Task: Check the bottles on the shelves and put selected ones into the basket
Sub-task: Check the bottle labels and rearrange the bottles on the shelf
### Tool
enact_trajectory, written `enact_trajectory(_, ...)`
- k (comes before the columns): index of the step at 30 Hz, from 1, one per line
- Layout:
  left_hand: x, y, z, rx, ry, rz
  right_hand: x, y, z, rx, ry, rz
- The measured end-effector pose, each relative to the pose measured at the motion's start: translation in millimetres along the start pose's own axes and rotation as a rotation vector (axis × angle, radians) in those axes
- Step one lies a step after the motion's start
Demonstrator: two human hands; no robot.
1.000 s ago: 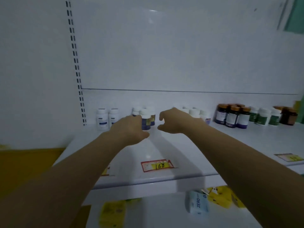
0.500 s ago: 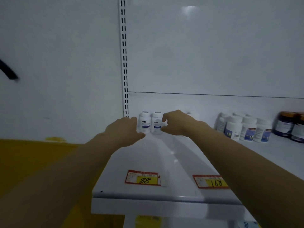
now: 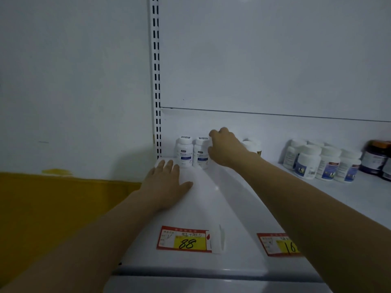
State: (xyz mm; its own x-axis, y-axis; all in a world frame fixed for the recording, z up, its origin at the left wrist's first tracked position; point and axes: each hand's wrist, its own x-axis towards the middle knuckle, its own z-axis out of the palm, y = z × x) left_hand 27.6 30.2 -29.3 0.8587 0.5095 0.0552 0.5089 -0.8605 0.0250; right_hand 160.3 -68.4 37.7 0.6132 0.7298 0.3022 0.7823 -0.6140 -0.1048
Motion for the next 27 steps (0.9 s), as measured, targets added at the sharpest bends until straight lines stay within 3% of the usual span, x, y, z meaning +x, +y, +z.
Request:
enact_trajectory(12, 7, -1, 10, -0.054, -0.108, 0.001, 44, -7, 24, 0.137, -0.082, -0.017)
enact_trajectory(20, 6, 1, 4, -0.095, -0.143, -0.021, 24, -1, -23, 0.159, -0.125, -0.040)
enact_trajectory(27, 4, 20, -43, -0.572, 0.043, 0.013, 5, 0, -84, 0.307, -0.111, -0.066)
